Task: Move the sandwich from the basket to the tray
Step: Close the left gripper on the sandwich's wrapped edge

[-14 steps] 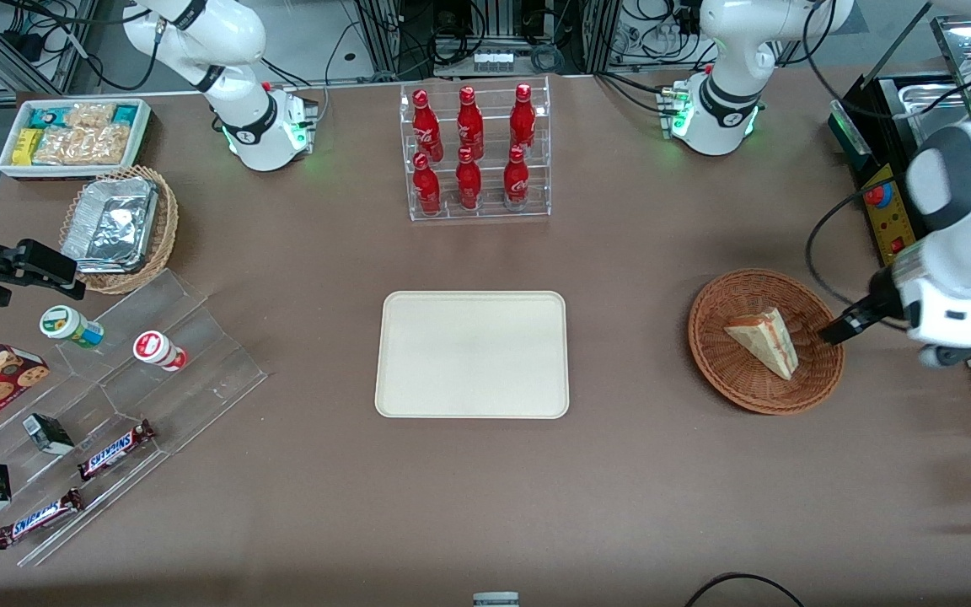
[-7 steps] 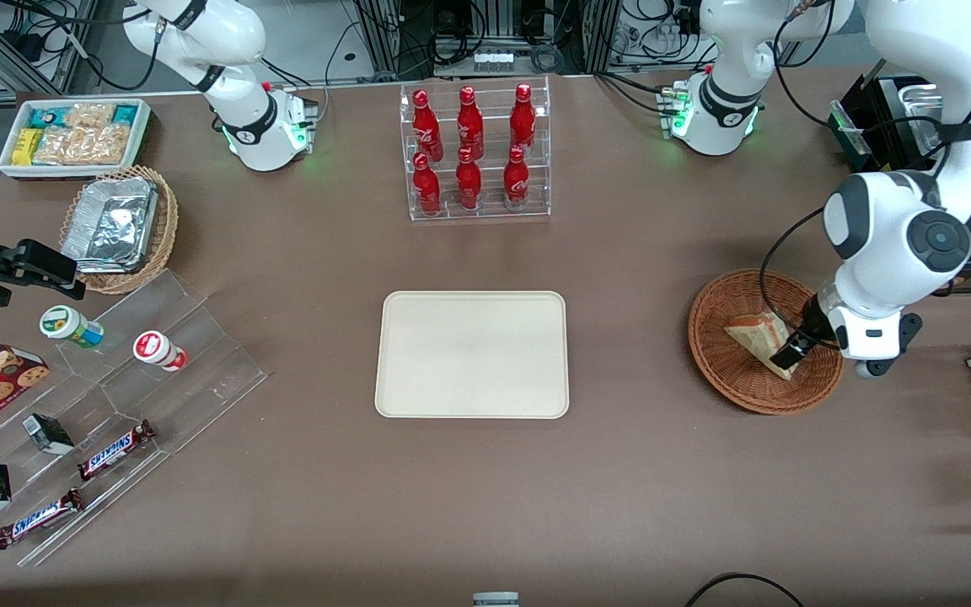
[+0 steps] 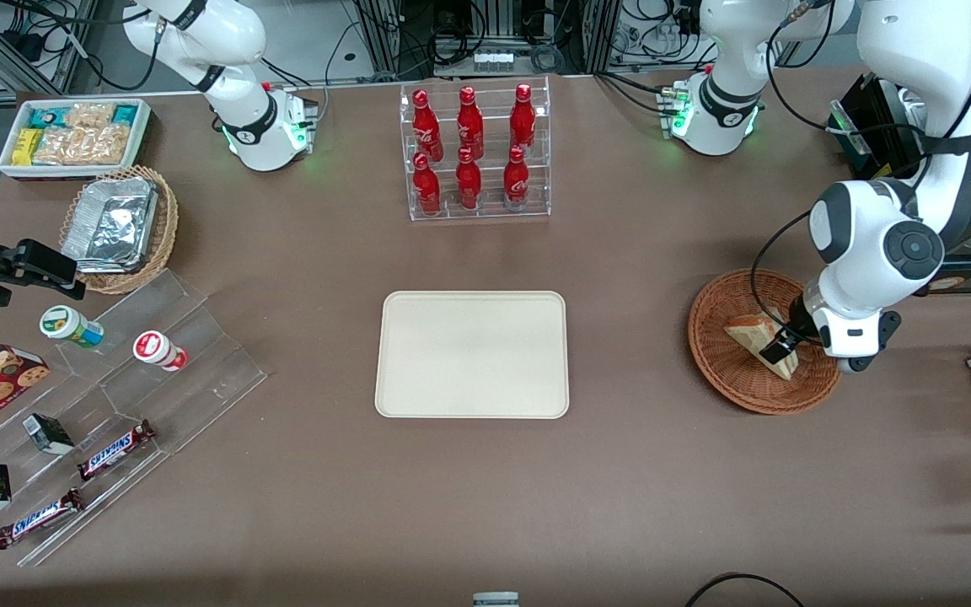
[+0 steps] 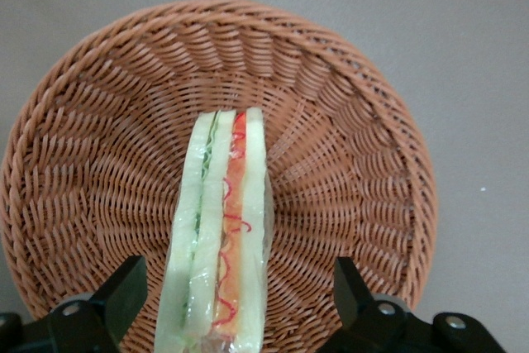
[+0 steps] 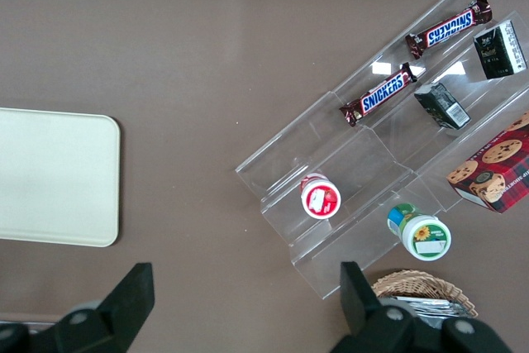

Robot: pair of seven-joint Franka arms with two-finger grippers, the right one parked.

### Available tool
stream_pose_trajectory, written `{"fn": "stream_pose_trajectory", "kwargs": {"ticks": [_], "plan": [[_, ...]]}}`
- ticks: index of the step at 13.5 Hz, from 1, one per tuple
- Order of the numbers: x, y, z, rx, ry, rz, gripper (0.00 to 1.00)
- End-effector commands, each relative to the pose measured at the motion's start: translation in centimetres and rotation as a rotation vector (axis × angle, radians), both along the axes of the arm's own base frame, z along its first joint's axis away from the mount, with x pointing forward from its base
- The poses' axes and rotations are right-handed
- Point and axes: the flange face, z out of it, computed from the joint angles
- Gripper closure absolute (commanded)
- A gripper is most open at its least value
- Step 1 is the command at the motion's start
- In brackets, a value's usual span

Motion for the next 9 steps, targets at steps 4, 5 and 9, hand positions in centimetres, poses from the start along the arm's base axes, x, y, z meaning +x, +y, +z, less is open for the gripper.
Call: {"fn": "stream_pose_trajectory", "kwargs": {"ticks": [4, 5, 9], "plan": [[-1.4, -0.3, -1.4, 0.012, 0.033, 0.002, 0.00], [-1.6, -0.4, -1.6, 0.011, 0.040, 0.003, 0.00], [-2.2, -1.0, -1.8, 0.013, 0.056, 0.006, 0.11]]}}
